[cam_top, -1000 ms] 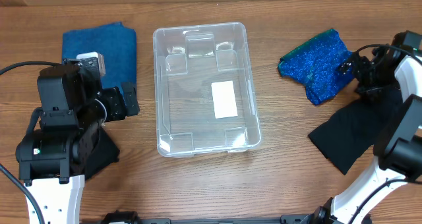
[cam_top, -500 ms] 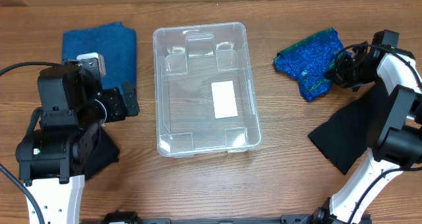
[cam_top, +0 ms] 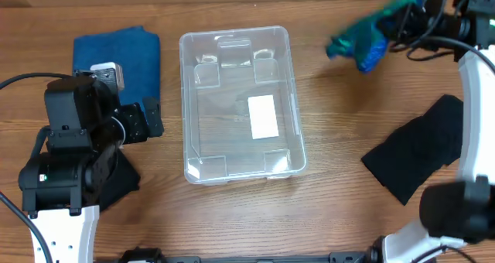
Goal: Pack container
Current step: 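Carry the sparkly cloth over the bin and release it inside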
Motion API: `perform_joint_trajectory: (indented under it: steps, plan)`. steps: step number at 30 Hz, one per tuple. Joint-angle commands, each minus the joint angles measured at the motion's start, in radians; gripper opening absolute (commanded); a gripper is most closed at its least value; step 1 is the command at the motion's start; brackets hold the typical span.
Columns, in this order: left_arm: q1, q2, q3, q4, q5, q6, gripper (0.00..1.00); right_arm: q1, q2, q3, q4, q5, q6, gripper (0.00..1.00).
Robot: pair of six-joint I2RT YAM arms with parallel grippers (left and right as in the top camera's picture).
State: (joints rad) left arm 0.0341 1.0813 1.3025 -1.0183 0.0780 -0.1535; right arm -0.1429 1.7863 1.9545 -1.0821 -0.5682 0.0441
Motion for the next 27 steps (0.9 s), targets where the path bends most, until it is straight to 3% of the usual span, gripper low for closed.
perform_joint_trajectory:
  steps: [1,7,11,16,20,24,25,26,27]
  plan:
    - [-0.001,0.0,0.029,0.0,-0.008,0.019,1.0,0.187,-0.057,0.061,-0.042,-0.034,-0.111,0.04]
    - [-0.001,0.0,0.029,0.0,-0.007,0.019,1.0,0.475,0.011,0.061,-0.095,0.064,-0.237,0.04]
    - [-0.001,0.0,0.029,0.0,-0.007,0.019,1.0,0.606,0.141,0.061,-0.042,0.151,-0.262,0.04]
    - [-0.001,0.001,0.029,-0.003,-0.008,0.02,1.0,0.656,0.303,0.061,0.051,0.146,-0.374,0.04]
    - [-0.001,0.003,0.029,-0.003,-0.008,0.02,1.0,0.672,0.37,0.061,0.051,0.102,-0.501,0.04]
    - [-0.001,0.005,0.029,-0.002,-0.008,0.02,1.0,0.671,0.391,0.061,0.044,0.114,-0.538,0.06]
    - [-0.001,0.005,0.029,-0.003,-0.008,0.019,1.0,0.666,0.391,0.061,0.049,0.154,-0.526,0.73]
    - [-0.001,0.005,0.029,-0.003,-0.007,0.019,1.0,0.66,0.391,0.061,0.062,0.22,-0.48,1.0]
    - [-0.001,0.005,0.029,-0.003,-0.007,0.019,1.0,0.655,0.391,0.061,0.076,0.288,-0.433,1.0]
